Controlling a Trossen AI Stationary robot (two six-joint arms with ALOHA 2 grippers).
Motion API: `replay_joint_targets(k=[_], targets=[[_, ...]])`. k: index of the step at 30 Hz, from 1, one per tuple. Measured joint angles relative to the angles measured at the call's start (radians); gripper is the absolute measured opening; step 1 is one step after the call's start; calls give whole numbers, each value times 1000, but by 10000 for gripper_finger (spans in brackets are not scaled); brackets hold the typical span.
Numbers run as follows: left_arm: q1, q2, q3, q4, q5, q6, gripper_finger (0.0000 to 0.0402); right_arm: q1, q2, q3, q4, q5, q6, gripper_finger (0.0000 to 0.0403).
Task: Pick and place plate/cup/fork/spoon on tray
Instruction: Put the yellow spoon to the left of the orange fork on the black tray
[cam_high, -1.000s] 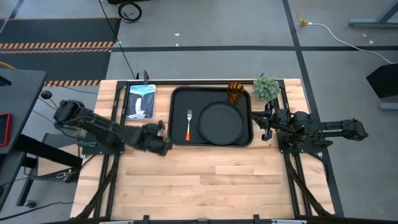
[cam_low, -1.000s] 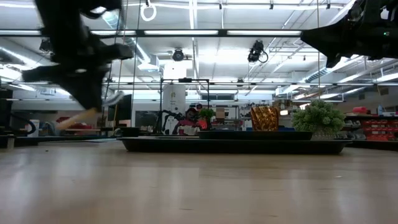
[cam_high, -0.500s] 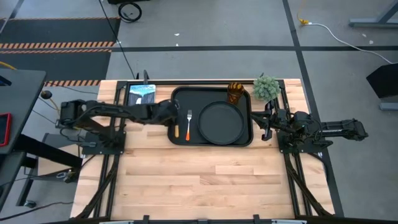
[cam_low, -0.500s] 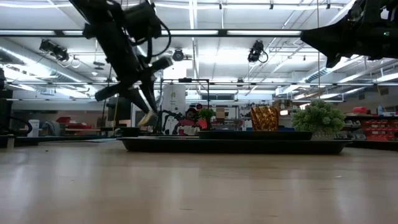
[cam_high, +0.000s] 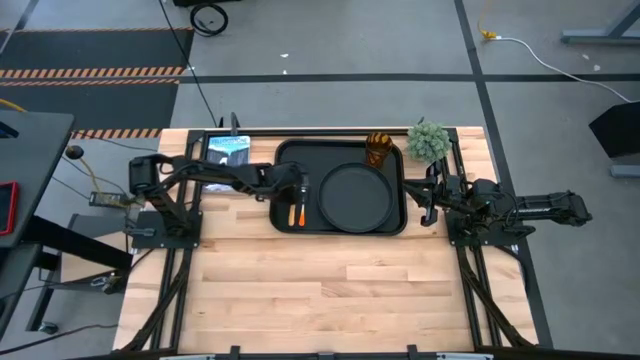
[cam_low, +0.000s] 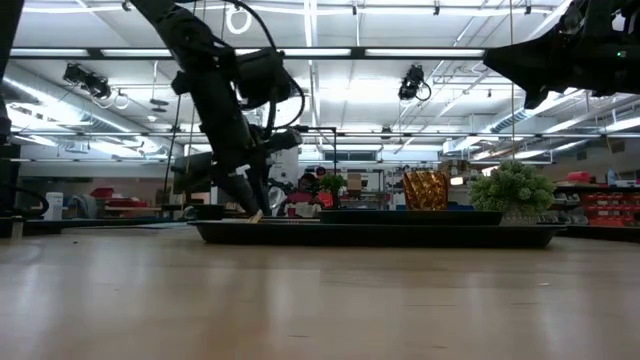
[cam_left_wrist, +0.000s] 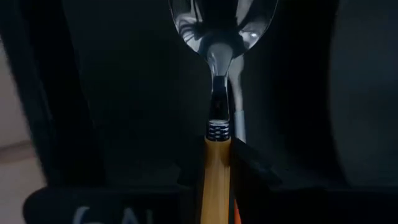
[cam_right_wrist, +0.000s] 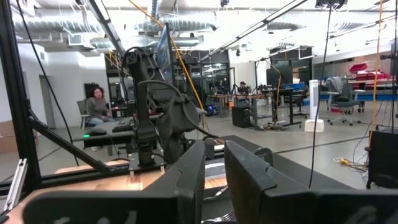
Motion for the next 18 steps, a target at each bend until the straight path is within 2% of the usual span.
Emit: replay_joint_targets(k=[6,18], targets=[[2,65,85,-123,0,17,68,0,0,0,0,0,0,68],[2,84,86,-167,7,-41,70,0,0,0,0,0,0,68]])
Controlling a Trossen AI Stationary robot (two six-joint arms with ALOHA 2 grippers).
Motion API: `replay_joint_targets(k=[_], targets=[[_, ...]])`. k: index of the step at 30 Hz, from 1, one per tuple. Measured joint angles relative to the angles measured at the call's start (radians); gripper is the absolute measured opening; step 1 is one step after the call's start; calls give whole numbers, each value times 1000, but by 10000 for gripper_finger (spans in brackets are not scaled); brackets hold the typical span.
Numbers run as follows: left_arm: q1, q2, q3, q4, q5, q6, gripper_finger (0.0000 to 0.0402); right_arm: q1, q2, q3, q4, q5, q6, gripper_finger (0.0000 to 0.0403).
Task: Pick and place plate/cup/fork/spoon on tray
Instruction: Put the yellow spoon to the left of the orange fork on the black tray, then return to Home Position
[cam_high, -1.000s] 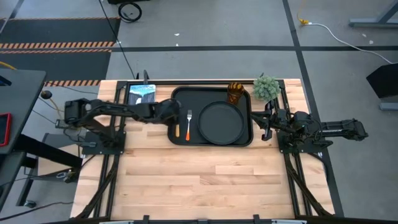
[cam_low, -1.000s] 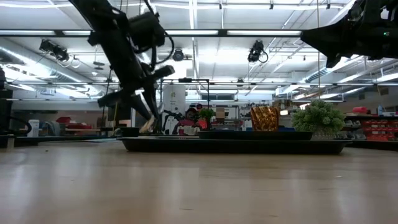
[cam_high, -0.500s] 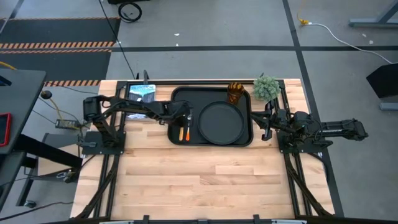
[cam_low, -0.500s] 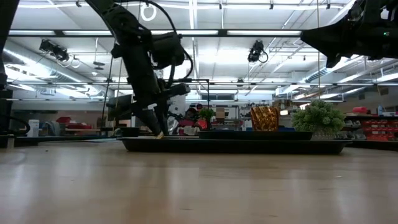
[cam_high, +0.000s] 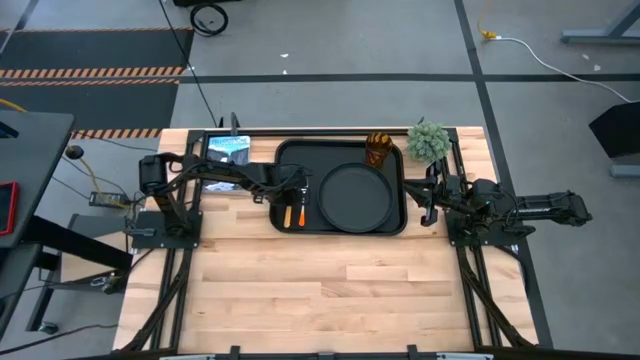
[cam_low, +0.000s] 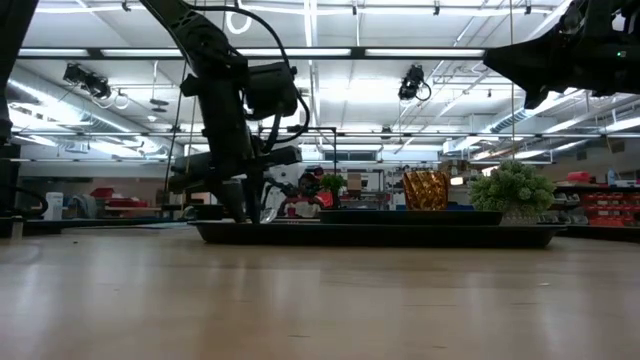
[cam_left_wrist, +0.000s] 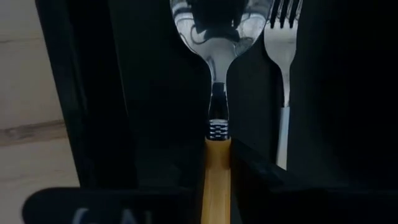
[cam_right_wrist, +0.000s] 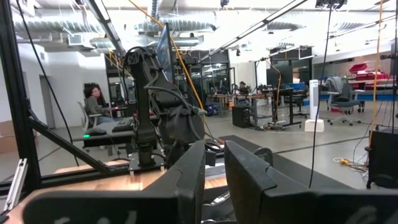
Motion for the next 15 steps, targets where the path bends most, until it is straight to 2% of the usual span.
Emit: replay_joint_targets(k=[10,15], targets=[[0,0,0,0,-17,57,123,0,0,0,0,0,0,68],[0,-20,0,-16,1,199,140,0,0,0,0,0,0,68]])
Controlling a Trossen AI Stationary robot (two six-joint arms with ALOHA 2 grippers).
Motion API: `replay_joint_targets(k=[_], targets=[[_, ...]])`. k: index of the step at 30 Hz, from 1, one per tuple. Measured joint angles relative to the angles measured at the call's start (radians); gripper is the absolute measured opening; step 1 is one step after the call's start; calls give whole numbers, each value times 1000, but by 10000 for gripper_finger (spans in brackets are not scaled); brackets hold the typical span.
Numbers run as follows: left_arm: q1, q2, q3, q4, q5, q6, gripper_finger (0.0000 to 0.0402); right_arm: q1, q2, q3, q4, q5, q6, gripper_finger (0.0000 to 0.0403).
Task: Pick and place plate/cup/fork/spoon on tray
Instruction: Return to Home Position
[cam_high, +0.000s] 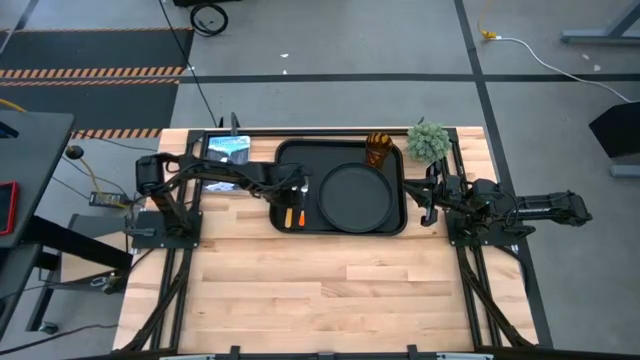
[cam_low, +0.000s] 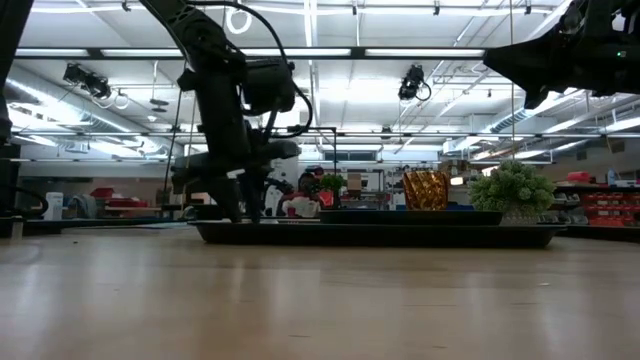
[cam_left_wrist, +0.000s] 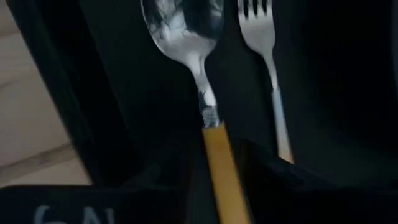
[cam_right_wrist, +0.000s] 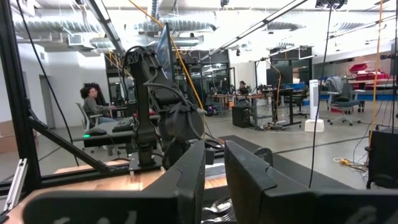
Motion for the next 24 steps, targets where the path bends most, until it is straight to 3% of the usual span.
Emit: replay_joint_targets(k=[9,18,24], targets=[[-8,-87,-1,-21,27,267,137,0,0,0,0,0,0,68],[-92,-141,0,211,38,751,133,0,0,0,-1,0,0,68],[-105,-149,0,242,32,793,133,0,0,0,0,0,0,68]])
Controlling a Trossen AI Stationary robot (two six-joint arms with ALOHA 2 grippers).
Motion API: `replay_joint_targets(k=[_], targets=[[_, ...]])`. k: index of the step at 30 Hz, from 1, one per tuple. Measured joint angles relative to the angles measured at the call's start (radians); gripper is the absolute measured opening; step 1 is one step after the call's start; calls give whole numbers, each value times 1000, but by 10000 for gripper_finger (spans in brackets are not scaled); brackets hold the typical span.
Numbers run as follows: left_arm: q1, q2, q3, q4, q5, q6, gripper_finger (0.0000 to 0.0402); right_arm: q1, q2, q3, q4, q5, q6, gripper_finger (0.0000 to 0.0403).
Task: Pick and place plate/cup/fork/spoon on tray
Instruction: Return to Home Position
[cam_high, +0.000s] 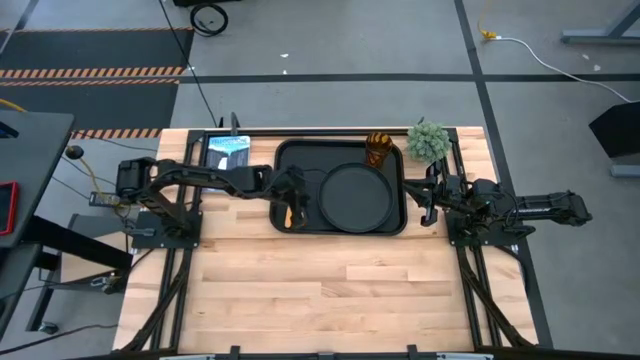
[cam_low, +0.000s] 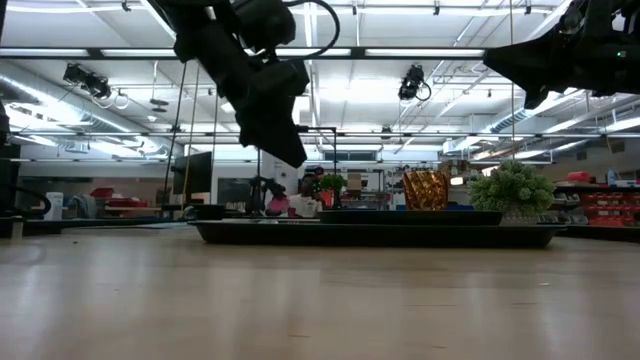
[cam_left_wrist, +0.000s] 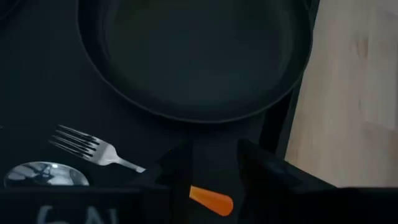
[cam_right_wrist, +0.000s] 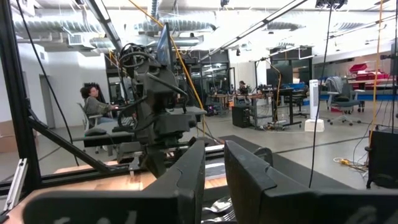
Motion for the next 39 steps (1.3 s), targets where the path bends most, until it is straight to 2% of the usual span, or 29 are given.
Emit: replay_joint_targets(k=[7,14,16,21,23,26,34,39], targets=[[-4,0,0,11,0,-54,133,0,0,0,0,0,0,68],[-11,0,0,76,0,-333,133,0,0,0,0,0,0,68],[-14,0,0,122,-28,-410,133,0,0,0,0,0,0,68],[-16,-22,-2,183,-108,-438,133,0,0,0,0,0,0,68],[-37,-35,-5,177,-192,-391,133,0,0,0,0,0,0,68],[-100,-60,-5,229,-293,-228,133,0,0,0,1,0,0,68],[-267,-220,-9,263,-341,192,133,0,0,0,0,0,0,68],[-296,-404,-142,304,-339,284,133,0,0,0,0,0,0,68]])
